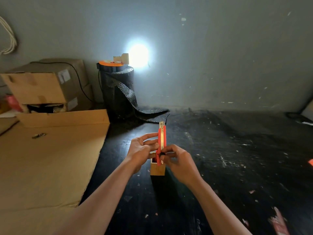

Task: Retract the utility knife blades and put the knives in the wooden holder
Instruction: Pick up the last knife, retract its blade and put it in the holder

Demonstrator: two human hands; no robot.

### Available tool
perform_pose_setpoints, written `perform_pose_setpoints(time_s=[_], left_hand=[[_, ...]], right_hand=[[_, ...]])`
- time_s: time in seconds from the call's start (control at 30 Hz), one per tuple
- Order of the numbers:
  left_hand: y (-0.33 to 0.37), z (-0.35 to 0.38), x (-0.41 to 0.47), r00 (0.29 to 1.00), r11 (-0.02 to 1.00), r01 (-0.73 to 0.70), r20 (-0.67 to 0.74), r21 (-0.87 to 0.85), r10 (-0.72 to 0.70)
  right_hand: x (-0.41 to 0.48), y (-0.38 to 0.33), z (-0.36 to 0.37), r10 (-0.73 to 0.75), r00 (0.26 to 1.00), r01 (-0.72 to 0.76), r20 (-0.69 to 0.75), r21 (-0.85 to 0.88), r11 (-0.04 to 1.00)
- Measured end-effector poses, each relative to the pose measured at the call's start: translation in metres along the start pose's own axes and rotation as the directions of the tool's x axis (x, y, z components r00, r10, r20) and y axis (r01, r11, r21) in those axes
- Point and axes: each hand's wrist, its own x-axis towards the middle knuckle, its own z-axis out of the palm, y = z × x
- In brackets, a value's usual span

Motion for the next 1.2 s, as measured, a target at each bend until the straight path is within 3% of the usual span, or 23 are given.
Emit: perform_pose_setpoints(time_s=[0.13, 0.33, 0.5, 0.7, 0.9, 1.2], left_hand=[[0.004, 0.002, -0.002, 1.0, 1.0, -0.021, 0.001, -0.002, 0.021], [0.009, 0.006, -0.006, 0.999, 0.999, -0.043, 0.001, 0.031, 0.043], [0.011, 0.004, -0.009, 0.998, 0.997, -0.061, -0.006, 0.037, 0.061], [0.013, 0.007, -0.012, 0.998, 0.996, -0.066, -0.001, 0.058, 0.066], [0.014, 0.007, -0.011, 0.998, 0.996, -0.066, -0.019, 0.059, 0.067], [0.01, 0.008, -0.015, 0.998, 0.996, -0.067, -0.015, 0.06, 0.068]], right_hand=[[-0.005, -0.002, -0.004, -0.025, 0.999, 0.026, 0.033, -0.051, 0.998], [-0.01, -0.009, -0.003, 0.027, 0.997, -0.025, -0.069, 0.02, 0.999], [-0.016, -0.012, -0.005, -0.019, 1.0, 0.019, -0.01, 0.028, 0.999], [-0.014, -0.016, -0.005, 0.032, 0.998, -0.03, -0.062, 0.034, 0.999], [-0.016, -0.015, -0.01, -0.026, 0.999, 0.026, 0.019, -0.034, 0.999], [-0.014, -0.015, -0.01, 0.002, 1.0, -0.002, 0.009, 0.002, 1.0]])
